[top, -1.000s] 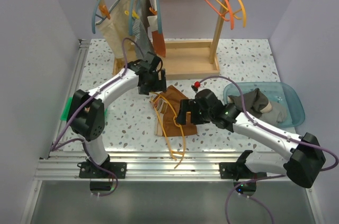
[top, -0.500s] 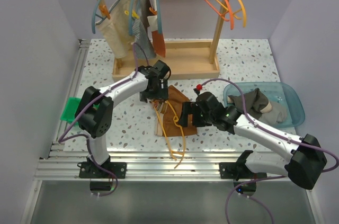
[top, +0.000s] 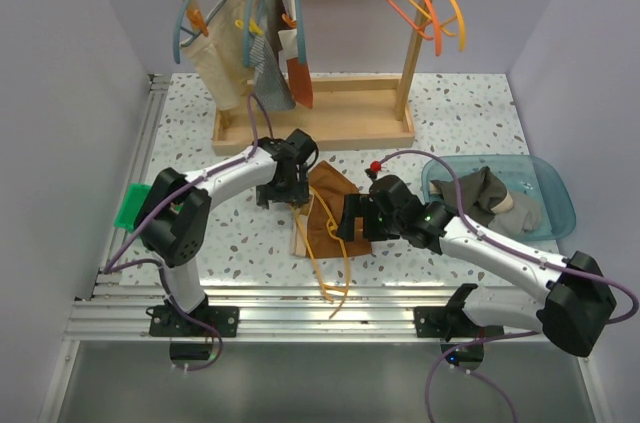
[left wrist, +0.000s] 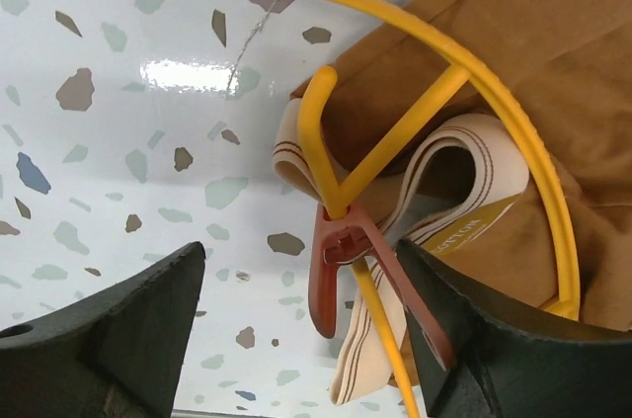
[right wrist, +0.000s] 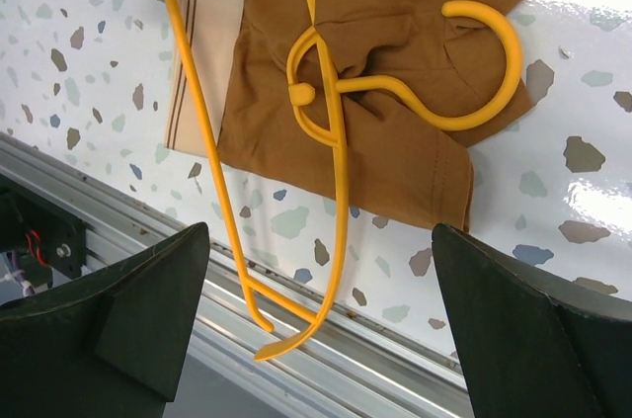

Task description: Remove the underwear clipped to the hanger

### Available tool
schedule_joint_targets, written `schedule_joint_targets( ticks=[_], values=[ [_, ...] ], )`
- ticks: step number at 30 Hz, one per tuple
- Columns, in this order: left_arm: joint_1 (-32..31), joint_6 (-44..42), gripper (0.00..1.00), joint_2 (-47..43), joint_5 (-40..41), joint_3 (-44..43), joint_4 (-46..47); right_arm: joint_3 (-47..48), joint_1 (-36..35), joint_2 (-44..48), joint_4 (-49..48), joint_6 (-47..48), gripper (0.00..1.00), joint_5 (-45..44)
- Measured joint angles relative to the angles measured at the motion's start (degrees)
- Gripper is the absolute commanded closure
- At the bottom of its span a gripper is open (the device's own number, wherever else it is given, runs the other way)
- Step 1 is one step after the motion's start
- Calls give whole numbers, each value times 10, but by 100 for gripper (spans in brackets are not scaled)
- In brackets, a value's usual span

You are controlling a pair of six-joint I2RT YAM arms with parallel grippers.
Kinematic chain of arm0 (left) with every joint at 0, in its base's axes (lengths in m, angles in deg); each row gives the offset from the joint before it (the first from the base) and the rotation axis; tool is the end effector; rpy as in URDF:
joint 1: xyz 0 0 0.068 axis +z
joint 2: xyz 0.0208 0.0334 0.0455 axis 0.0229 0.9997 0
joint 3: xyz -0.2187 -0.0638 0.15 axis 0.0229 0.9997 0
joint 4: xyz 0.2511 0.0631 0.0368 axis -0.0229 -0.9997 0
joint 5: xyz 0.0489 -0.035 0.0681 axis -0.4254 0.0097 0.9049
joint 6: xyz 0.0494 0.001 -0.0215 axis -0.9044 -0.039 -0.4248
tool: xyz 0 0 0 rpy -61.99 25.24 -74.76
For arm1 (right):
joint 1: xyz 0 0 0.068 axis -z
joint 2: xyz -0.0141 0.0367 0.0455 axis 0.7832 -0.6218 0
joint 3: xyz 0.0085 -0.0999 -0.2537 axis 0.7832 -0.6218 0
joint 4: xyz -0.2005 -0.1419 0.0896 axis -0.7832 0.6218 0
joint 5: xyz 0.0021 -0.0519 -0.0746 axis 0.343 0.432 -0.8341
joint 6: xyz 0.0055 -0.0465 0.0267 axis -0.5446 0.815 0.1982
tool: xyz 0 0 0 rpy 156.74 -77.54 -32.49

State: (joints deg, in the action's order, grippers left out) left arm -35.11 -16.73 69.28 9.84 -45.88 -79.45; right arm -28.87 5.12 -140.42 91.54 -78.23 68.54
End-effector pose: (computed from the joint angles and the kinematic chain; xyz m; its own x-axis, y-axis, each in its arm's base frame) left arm 0.2868 -0.2014 0.1983 -0.9407 -0.1395 -0.3092 -0.1516 0.9883 0.0151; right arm 0.1637 0.1717 0.2307 -0.8578 0.0608 -0.5104 -0.2034 0.8718 0.4456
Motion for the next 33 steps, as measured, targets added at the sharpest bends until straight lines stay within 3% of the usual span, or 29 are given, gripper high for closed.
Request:
schedule_joint_targets(
  ticks=[9, 22, 25, 29, 33],
  values=[
    [3, 19, 44, -21, 5, 21, 10, 0, 0, 0, -4, 0, 4, 6],
    [34, 30, 49, -31, -23, 54, 51, 0, 0, -1, -4, 5, 4, 16],
    [34, 35, 57, -31, -30, 58, 58, 0, 0, -5, -4, 6, 4, 17],
    [35, 40, 75, -31, -37, 58, 68, 0, 0, -7, -4, 7, 4, 19],
    [37, 41, 78, -31, -39, 58, 77, 0, 0, -7, -3, 8, 4, 25]
  ],
)
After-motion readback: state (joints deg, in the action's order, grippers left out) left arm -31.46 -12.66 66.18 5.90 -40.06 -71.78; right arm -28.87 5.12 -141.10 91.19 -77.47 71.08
